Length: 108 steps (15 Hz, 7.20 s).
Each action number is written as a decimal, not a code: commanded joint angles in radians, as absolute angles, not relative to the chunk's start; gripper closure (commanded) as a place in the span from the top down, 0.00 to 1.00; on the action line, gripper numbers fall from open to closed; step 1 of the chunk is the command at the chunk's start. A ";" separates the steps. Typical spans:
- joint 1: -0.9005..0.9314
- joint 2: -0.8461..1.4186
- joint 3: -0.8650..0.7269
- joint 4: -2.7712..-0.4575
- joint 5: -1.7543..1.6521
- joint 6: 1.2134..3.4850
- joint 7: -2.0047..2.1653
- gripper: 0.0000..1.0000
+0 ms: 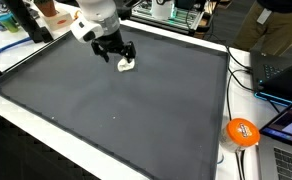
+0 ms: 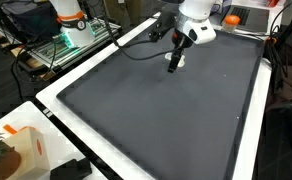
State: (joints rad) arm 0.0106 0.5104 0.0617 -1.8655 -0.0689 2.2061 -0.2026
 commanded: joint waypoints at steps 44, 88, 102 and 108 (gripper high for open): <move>-0.005 0.422 0.047 -1.683 0.054 1.836 -0.101 1.00; -0.001 1.228 0.056 -0.626 0.157 1.135 0.217 1.00; 0.019 1.155 0.048 -0.678 0.142 1.249 0.286 1.00; 0.053 0.974 0.010 -0.869 0.092 1.320 0.364 1.00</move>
State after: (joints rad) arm 0.0331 1.0960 0.0399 -0.7009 0.1218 1.3038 0.3188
